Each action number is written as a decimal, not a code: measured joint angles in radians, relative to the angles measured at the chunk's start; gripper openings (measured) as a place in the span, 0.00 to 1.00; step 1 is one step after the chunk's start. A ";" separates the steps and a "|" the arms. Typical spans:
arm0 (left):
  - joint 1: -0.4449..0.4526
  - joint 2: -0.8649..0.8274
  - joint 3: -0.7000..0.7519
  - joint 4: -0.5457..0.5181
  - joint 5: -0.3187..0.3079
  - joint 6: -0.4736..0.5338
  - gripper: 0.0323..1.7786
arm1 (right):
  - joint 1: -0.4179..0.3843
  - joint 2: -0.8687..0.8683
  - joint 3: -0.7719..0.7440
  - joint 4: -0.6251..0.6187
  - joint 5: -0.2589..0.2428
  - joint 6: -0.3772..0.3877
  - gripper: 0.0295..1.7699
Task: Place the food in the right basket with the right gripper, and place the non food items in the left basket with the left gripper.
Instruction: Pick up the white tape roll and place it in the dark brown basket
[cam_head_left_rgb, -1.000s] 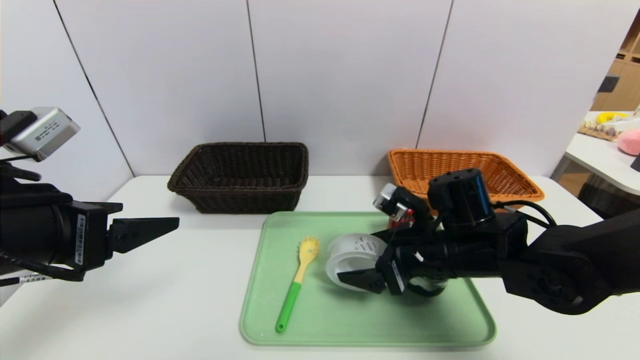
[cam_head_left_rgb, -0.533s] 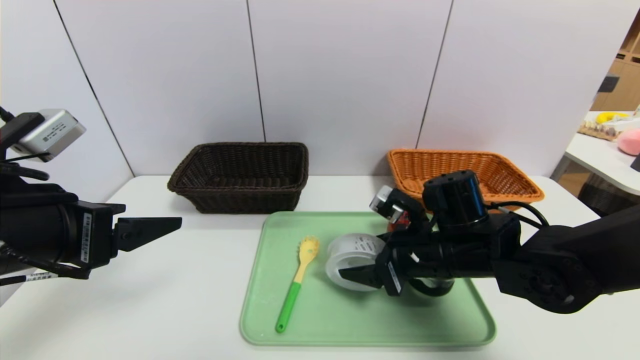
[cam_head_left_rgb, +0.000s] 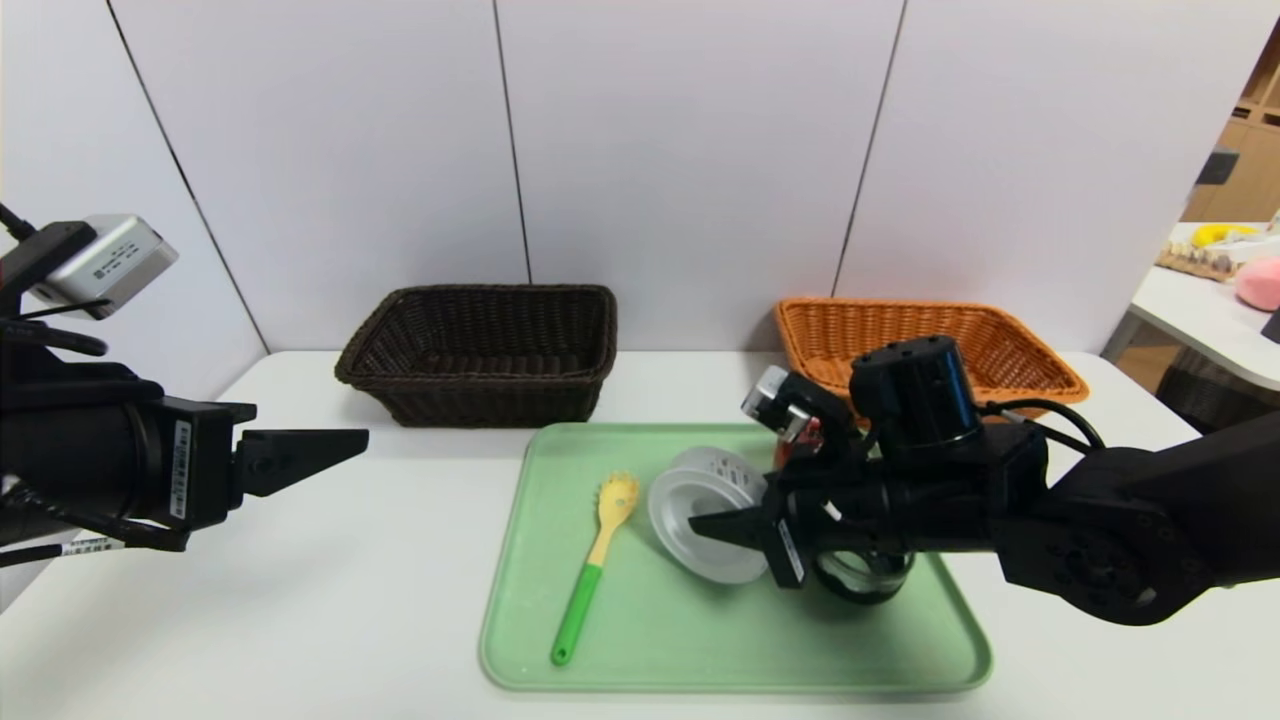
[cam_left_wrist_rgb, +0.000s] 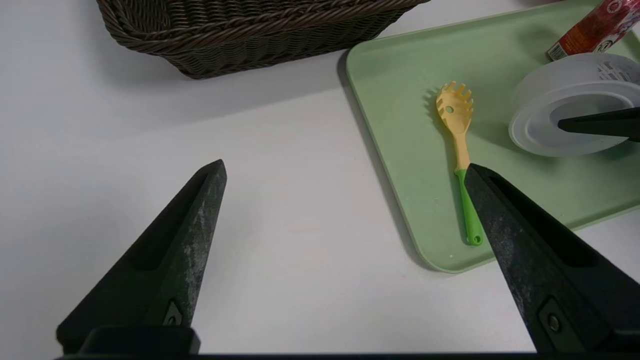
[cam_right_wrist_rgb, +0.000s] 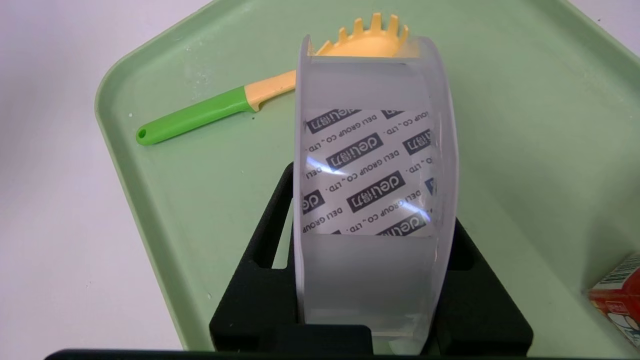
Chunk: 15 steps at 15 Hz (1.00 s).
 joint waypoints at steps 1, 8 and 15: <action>0.000 0.000 0.001 0.000 0.000 0.000 0.95 | 0.003 -0.009 0.000 0.003 -0.003 -0.003 0.32; 0.000 -0.011 0.024 0.000 0.002 0.001 0.95 | 0.095 -0.126 -0.051 0.012 -0.166 -0.016 0.32; -0.003 -0.045 0.071 0.005 0.004 0.010 0.95 | 0.155 -0.070 -0.537 0.139 -0.394 0.052 0.32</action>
